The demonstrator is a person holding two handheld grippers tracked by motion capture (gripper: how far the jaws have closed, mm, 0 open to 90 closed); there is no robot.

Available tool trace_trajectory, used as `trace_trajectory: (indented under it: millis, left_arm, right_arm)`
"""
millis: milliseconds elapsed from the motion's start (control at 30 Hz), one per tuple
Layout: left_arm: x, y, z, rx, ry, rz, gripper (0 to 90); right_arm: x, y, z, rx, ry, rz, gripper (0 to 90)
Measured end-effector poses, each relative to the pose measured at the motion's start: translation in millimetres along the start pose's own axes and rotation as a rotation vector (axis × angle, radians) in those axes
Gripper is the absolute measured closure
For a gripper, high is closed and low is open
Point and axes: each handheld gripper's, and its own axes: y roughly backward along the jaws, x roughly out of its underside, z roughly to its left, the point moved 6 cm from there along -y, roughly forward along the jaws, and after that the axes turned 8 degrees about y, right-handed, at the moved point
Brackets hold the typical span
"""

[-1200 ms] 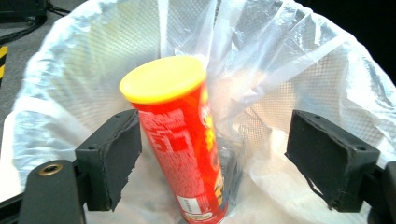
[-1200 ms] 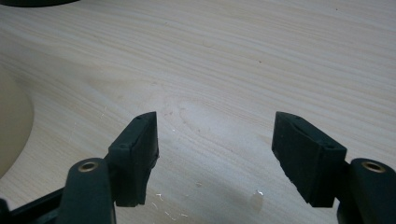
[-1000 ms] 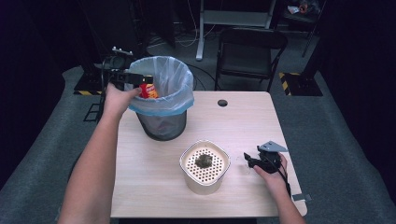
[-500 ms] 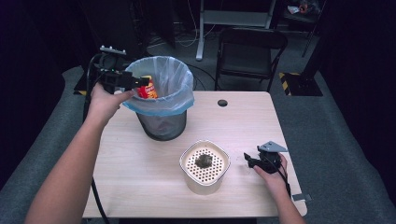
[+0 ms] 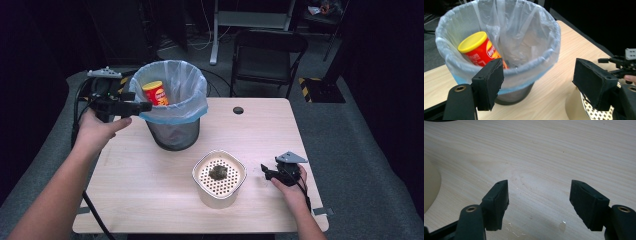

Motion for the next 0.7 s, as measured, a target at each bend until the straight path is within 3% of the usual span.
trace_trajectory:
  millis: [133,233,300,467,600,633,700]
  left_arm:
    - [20.1,5.5,0.3,0.017,-0.001,-0.011,24.0]
    - [38.2,5.7,4.4,0.03,0.019,-0.016,24.1]
    - [42.2,5.0,6.0,0.027,0.026,-0.02,24.2]
    - [79.0,-3.6,18.2,0.015,0.066,-0.022,24.8]
    - [103.2,-9.3,30.0,-0.016,0.092,-0.027,25.3]
    - [103.2,-9.3,30.0,-0.016,0.092,-0.027,25.8]
    - [121.2,-14.0,39.2,-0.072,0.079,-0.025,26.0]
  right_arm:
    - [-0.5,0.6,0.1,0.001,0.0,-0.003,31.3]
    - [-0.4,0.6,-0.5,0.004,0.005,-0.001,31.3]
    - [-0.1,0.0,-0.4,0.006,0.003,-0.001,31.3]
    - [-0.6,-0.1,1.4,0.008,0.001,-0.002,31.3]
    - [-0.4,0.3,0.5,0.012,0.0,-0.002,31.3]
    - [-0.4,-0.1,0.6,0.015,-0.007,-0.002,31.3]
    - [0.3,-0.1,0.6,0.012,0.002,0.004,31.3]
